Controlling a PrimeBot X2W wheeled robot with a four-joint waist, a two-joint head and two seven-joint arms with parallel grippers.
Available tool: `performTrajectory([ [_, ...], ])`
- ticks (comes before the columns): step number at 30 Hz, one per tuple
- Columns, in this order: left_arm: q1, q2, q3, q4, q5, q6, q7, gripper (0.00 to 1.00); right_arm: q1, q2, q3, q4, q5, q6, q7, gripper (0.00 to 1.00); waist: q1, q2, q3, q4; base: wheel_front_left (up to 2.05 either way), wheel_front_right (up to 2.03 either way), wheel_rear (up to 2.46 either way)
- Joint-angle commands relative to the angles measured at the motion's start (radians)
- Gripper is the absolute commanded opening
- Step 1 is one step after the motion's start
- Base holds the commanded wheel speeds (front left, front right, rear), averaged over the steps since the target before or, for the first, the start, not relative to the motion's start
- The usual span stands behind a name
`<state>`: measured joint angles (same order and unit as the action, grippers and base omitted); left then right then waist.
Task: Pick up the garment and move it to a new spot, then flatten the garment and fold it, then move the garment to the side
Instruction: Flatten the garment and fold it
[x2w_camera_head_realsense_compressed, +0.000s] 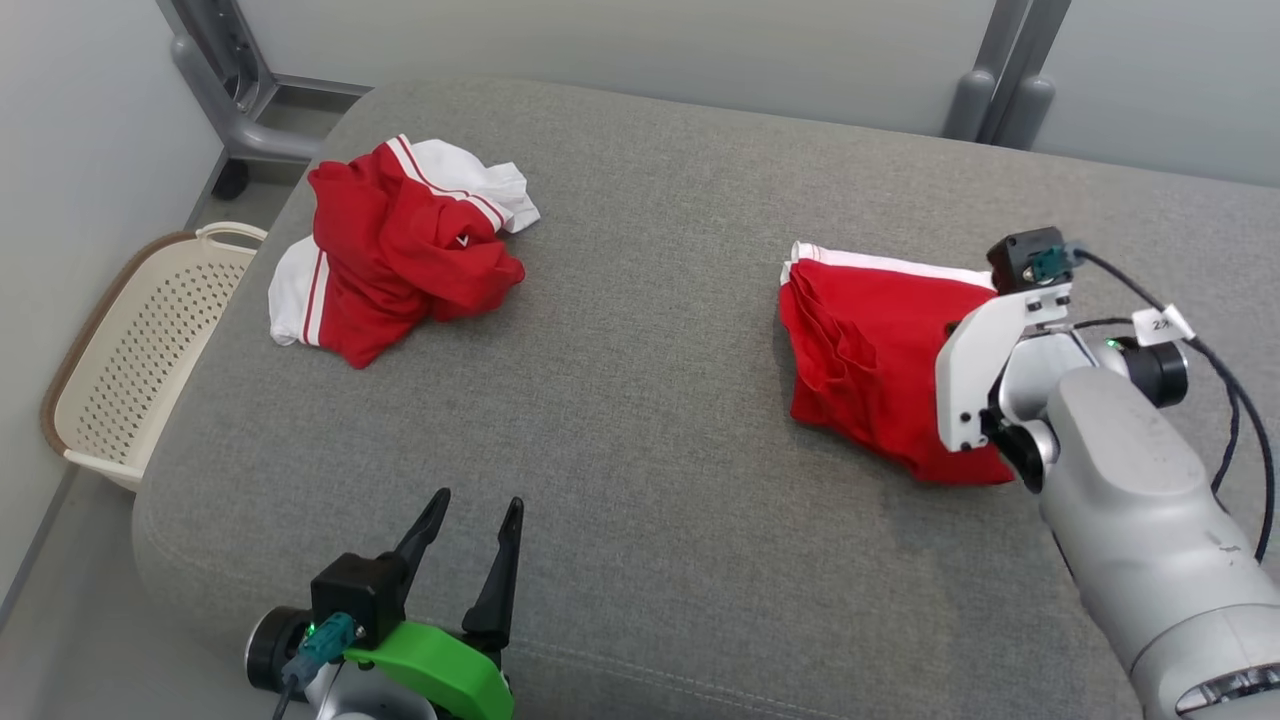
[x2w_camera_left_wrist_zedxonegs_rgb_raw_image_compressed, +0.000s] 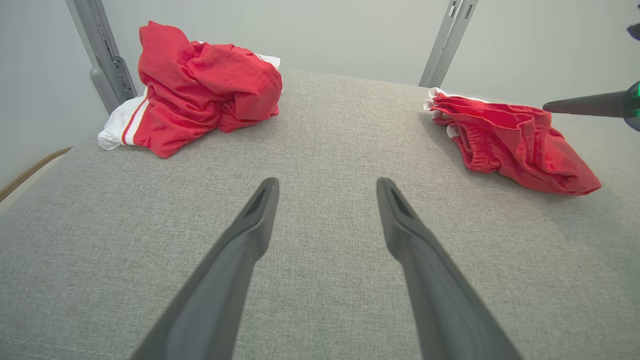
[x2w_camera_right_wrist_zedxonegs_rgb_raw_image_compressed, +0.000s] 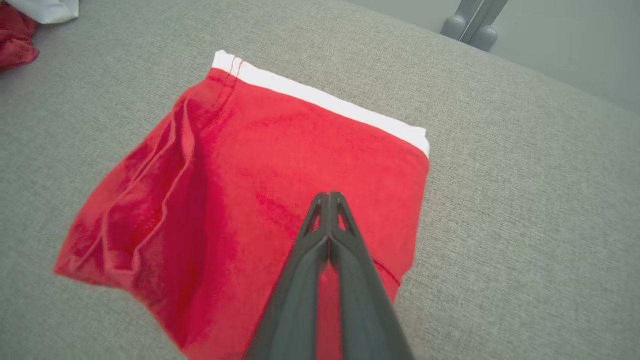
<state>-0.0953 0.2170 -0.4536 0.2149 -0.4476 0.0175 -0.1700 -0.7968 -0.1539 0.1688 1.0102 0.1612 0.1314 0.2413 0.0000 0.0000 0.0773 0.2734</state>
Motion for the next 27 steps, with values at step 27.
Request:
performTrajectory([
  [27, 0.010, 0.006, -0.032, 0.025, -0.020, 0.006, -0.003, 1.00, 0.066, 0.101, 0.285, 0.014, 0.199, -0.001, -0.041, 0.00, 0.0000, 0.0000, -0.030, 0.102, 0.00, 0.00, 0.00],
])
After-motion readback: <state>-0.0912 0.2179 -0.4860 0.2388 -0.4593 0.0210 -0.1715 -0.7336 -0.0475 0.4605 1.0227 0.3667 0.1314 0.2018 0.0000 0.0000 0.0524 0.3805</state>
